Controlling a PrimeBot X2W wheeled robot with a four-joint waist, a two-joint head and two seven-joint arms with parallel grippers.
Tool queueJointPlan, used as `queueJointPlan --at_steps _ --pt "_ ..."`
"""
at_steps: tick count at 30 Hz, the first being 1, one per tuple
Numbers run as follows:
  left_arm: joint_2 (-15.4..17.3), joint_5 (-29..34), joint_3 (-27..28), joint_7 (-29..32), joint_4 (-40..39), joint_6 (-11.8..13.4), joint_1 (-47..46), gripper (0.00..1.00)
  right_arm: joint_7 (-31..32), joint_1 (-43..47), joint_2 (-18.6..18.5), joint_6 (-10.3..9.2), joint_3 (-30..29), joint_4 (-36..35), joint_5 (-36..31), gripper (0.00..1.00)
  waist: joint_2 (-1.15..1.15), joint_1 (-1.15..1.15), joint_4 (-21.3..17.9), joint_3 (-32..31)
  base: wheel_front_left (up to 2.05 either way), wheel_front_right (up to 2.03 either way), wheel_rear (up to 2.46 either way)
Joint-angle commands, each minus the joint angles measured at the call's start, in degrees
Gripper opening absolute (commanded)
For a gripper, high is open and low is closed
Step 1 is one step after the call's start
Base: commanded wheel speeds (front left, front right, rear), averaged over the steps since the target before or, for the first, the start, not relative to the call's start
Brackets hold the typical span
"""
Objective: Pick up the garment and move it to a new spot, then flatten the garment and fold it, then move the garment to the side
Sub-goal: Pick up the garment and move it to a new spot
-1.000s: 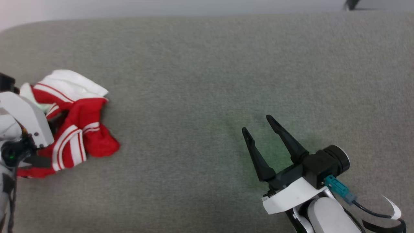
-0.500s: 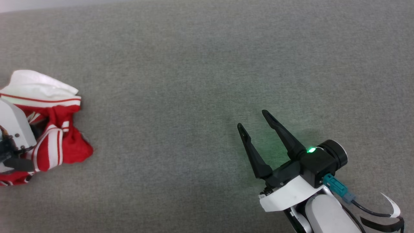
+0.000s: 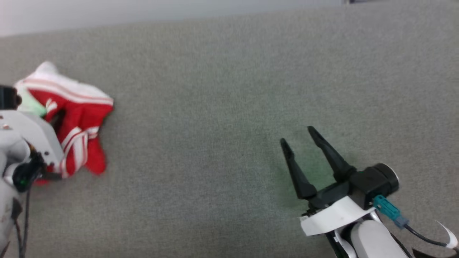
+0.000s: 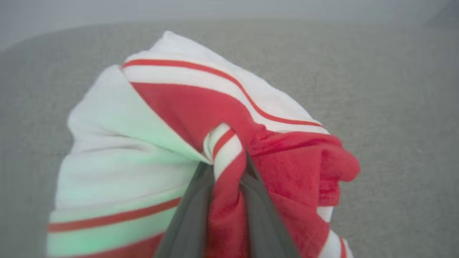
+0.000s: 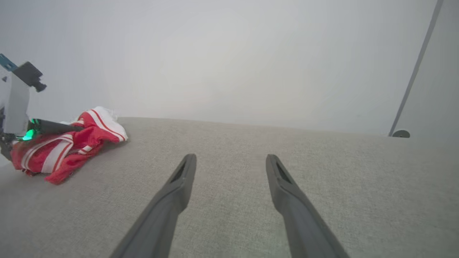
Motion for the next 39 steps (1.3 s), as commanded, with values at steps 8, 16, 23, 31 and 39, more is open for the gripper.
queueJointPlan --at_steps 8,16,23,31,39 --pt "-1.9 0.3 -1.9 -10.0 -5.9 0.0 -4.1 0.0 -0.2 4.3 0.0 -0.08 -5.5 -0.2 0.5 1.0 0.0 0.0 -1.6 -6.9 0.0 0.0 0.0" --pt "-5.8 -1.3 -9.5 -8.4 -18.9 0.0 -7.8 0.0 -0.2 7.9 0.0 -0.08 -12.1 -1.6 1.2 1.0 0.0 0.0 -6.1 -8.1 0.0 0.0 0.0" --pt "-8.5 -3.1 -16.8 -4.9 -28.4 0.0 -10.7 0.0 -0.2 8.8 0.0 -0.08 -15.1 -3.7 2.7 1.0 0.0 0.0 -11.1 -5.9 0.0 0.0 0.0" --pt "-10.3 -7.3 -25.7 -5.6 -31.5 0.0 -13.1 0.0 -0.2 6.6 0.0 -0.08 -14.9 -4.4 6.5 1.0 0.0 0.0 -16.8 -1.0 0.0 0.0 0.0" --pt "-7.9 -6.9 -36.6 -0.9 -23.7 0.0 -12.8 0.0 -0.2 4.7 0.1 -0.08 -12.9 -4.3 9.6 1.0 0.0 0.0 -19.9 2.2 0.0 0.0 0.0"
